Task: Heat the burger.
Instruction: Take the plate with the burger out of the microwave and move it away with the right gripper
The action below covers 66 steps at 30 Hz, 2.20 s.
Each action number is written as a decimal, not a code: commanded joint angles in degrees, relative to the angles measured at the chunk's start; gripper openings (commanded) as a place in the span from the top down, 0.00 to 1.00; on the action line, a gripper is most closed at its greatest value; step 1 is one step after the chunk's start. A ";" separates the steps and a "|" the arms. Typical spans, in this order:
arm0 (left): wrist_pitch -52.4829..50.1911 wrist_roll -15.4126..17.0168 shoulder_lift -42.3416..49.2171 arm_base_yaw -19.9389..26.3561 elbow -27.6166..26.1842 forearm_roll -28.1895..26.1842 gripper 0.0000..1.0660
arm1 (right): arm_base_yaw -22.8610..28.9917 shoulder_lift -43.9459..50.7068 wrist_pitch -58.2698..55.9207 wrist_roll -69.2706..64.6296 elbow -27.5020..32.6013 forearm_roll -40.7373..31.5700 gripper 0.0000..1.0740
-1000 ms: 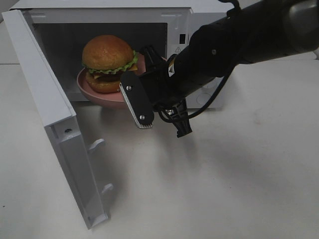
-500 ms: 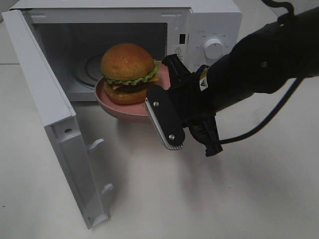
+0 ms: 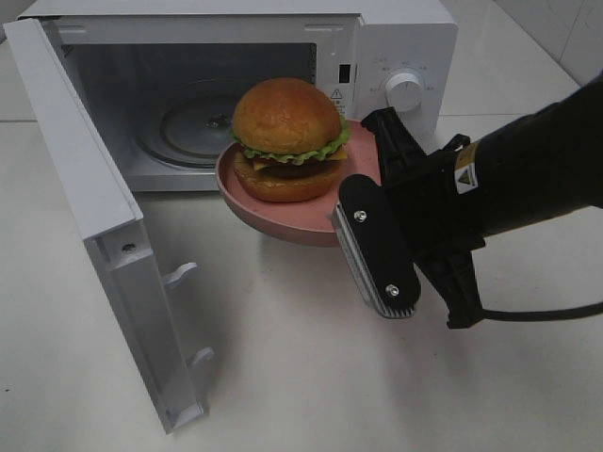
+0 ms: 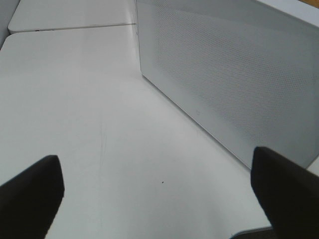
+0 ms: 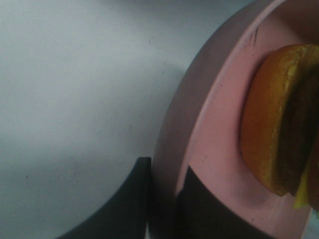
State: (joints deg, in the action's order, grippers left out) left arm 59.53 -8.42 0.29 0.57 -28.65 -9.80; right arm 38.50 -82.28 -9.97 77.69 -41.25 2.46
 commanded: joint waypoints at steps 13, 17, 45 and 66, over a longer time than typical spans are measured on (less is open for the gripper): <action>-0.46 -0.06 1.26 0.23 0.06 -0.06 0.10 | -0.29 15.70 3.44 -0.29 10.77 -0.11 1.00; -0.46 -0.06 1.26 0.23 0.06 -0.06 0.10 | -0.29 21.03 1.89 -0.57 13.29 -0.06 1.00; -0.46 -0.06 1.26 0.23 0.06 -0.06 0.10 | -0.29 44.86 -28.30 -24.24 13.87 20.17 0.99; -0.46 -0.06 1.26 0.23 0.06 -0.06 0.10 | -0.29 44.52 -39.88 -55.18 13.87 36.78 0.99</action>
State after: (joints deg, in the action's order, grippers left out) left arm 59.53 -8.42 0.29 0.57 -28.65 -9.80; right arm 38.50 -38.33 -51.34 23.84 -26.70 35.24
